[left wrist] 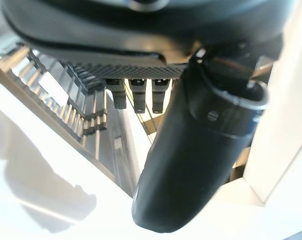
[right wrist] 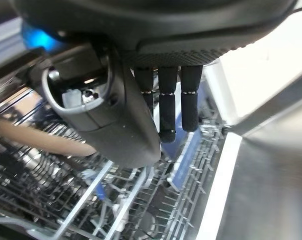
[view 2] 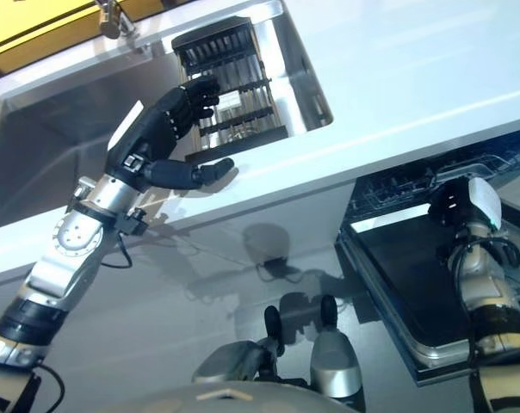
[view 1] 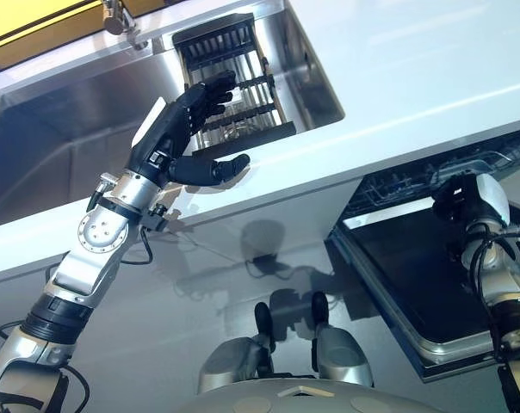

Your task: Pick up plates and place into dishwasher.

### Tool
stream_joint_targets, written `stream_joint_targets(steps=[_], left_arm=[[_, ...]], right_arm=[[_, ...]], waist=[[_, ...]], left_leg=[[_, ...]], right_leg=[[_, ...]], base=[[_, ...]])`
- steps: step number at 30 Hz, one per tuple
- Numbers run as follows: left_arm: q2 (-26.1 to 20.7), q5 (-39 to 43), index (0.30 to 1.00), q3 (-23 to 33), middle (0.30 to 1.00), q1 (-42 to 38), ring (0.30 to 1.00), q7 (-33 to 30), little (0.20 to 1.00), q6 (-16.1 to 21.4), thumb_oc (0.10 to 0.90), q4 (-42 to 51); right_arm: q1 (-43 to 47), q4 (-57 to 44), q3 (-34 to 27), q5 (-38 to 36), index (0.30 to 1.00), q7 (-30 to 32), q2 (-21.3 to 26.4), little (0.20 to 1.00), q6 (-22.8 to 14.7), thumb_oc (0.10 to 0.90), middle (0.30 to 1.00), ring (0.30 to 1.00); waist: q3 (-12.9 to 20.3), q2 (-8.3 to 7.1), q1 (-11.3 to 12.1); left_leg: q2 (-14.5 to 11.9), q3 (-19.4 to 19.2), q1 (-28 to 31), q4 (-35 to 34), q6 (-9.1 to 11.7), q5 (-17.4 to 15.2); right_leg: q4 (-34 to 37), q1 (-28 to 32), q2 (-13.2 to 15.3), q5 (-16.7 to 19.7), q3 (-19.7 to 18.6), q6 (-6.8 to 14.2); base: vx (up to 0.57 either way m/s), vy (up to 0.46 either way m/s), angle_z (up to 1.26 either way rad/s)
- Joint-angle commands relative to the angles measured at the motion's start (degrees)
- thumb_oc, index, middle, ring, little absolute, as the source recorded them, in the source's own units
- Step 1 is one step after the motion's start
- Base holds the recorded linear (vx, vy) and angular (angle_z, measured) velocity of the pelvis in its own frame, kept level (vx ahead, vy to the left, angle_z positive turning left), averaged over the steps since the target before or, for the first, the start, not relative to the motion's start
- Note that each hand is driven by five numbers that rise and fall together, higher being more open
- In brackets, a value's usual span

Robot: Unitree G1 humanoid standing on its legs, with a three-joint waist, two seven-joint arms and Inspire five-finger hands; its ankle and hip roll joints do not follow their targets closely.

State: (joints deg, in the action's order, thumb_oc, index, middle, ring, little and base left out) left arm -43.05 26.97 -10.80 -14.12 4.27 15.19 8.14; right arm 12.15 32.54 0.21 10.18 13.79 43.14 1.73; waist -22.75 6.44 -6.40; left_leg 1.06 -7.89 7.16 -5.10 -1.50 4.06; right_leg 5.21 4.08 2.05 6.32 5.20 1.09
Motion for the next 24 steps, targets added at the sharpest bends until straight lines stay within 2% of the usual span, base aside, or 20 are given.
stream_joint_targets(steps=[1, 7, 15, 17, 19, 21, 24], left_arm=[[1.7, -0.2, 0.900, 4.7, 0.900, -0.3, 0.900, -0.6, 0.900, 6.5, 0.800, 1.1], [2.8, -1.3, 0.900, 6.3, 0.900, 0.7, 0.900, 0.3, 0.900, 6.9, 0.800, 0.6], [3.3, -1.9, 0.900, 7.4, 0.900, 1.1, 0.900, 0.7, 0.900, 6.9, 0.800, 0.2], [3.4, -1.7, 0.900, 8.2, 0.900, 1.5, 0.900, 0.7, 0.900, 6.8, 0.800, -0.5], [3.4, -1.8, 0.900, 8.3, 0.900, 1.5, 0.900, 0.6, 0.900, 6.7, 0.800, -0.7], [3.4, -1.5, 0.900, 8.6, 0.900, 1.5, 0.900, 0.6, 0.900, 6.8, 0.800, -2.2], [2.8, -1.5, 0.900, 8.2, 0.900, 1.5, 0.900, -0.2, 0.900, 6.5, 0.800, -2.1]], right_arm=[[-3.5, -3.9, -2.7, -0.2, 0.900, -1.6, 2.5, 0.900, 0.1, 0.800, 0.900, 0.900], [-11.4, -7.6, -7.7, -2.0, 0.900, -4.8, 0.3, 0.900, 2.2, 0.800, 0.900, 0.900], [-19.3, -11.6, -15.1, -9.1, 0.900, -1.4, -4.1, 0.900, 2.1, 0.800, 0.900, 0.900], [-22.9, -12.2, -18.6, -13.3, 0.900, 0.3, -7.2, 0.900, -0.4, 0.800, 0.900, 0.900], [-23.5, -12.1, -19.1, -14.3, 0.900, 0.6, -7.9, 0.900, -1.0, 0.800, 0.900, 0.900], [-26.2, -9.8, -21.9, -16.1, 0.900, 4.0, -10.8, 0.900, -5.1, 0.800, 0.900, 0.900], [-27.3, -8.5, -23.2, -19.5, 0.900, 6.8, -12.1, 0.900, -7.6, 0.800, 0.900, 0.900]], waist=[[7.6, -2.15, -2.1], [8.2, -3.99, -4.8], [9.0, -5.34, -7.9], [9.2, -5.74, -9.4], [9.4, -5.87, -9.5], [9.5, -6.16, -10.8], [9.8, -6.30, -11.3]], left_leg=[[-0.1, -3.2, 0.5, 4.0, 0.4, -8.9], [-0.8, -5.3, 1.6, 4.3, 0.2, -9.6], [-1.2, -7.5, 2.4, 4.3, 0.1, -10.1], [-1.2, -8.1, 2.8, 4.2, -0.1, -10.5], [-1.2, -8.4, 2.6, 4.2, -0.1, -10.4], [-1.2, -9.1, 2.8, 4.4, -0.4, -11.0], [-1.2, -9.5, 2.6, 4.4, -0.6, -11.0]], right_leg=[[-8.1, -1.7, -3.5, -9.4, -1.8, 2.7], [-8.1, -1.5, -3.8, -9.2, -2.9, 3.3], [-8.2, -1.8, -4.2, -8.7, -3.7, 4.1], [-8.3, -1.9, -4.4, -8.6, -4.1, 4.6], [-8.2, -2.2, -4.4, -8.3, -4.4, 4.6], [-7.8, -2.3, -4.3, -7.9, -4.6, 5.1], [-7.4, -2.7, -4.3, -7.3, -5.0, 5.2]], base=[[0.01, 0.028, -0.20], [0.00, 0.026, -0.17], [0.00, 0.027, -0.19], [0.01, 0.032, -0.10], [0.01, 0.019, -0.15], [0.02, 0.016, -0.19], [0.01, 0.003, -0.18]])
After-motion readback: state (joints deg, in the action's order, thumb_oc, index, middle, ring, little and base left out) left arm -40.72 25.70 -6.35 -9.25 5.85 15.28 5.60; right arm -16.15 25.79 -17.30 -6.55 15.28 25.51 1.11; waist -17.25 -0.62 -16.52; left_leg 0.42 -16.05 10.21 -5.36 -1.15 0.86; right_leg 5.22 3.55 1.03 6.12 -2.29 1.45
